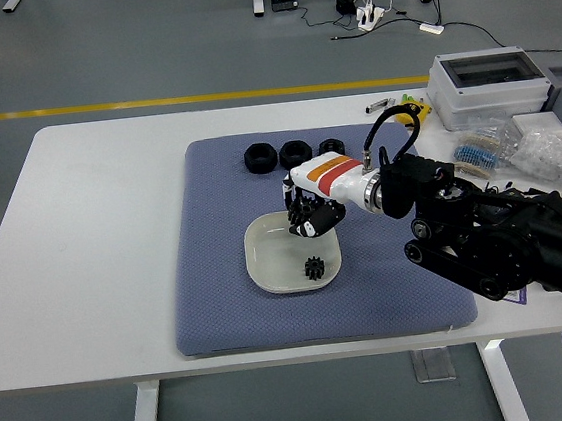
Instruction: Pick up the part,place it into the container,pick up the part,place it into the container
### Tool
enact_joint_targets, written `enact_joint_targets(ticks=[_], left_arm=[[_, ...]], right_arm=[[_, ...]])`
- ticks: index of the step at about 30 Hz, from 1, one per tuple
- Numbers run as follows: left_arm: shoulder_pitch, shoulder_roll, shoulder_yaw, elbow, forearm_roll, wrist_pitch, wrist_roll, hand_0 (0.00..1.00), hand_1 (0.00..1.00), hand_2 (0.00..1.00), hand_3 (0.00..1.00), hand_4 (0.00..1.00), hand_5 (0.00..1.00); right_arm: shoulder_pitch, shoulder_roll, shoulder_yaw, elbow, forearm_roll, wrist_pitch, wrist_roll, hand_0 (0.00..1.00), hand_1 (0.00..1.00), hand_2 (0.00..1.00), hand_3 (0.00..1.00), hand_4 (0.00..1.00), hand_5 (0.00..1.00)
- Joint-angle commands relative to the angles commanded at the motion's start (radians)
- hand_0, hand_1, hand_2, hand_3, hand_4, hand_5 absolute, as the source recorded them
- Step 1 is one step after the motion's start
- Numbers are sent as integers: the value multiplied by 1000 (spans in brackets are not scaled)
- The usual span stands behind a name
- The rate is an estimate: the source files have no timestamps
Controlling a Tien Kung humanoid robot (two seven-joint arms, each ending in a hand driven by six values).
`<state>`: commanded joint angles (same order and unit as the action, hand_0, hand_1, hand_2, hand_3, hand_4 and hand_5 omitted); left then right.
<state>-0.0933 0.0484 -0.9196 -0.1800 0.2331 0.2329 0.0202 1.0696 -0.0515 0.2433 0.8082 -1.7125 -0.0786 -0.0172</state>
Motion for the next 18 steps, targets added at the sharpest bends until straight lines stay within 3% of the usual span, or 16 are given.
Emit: enact_joint_targets(ticks=[5, 18], left_arm=[[-3, 0, 5, 0, -5, 0, 0, 738, 679, 667, 569, 645, 594], [-5, 3, 4, 0, -2, -1, 0, 739, 674, 665, 568, 645, 593]], right_arm=[[6, 51, -33, -39, -7, -27, -24, 2, 2, 56, 182, 377, 64], [-8, 51, -93, -95, 13, -47, -33, 2, 2, 66, 186, 390, 88]])
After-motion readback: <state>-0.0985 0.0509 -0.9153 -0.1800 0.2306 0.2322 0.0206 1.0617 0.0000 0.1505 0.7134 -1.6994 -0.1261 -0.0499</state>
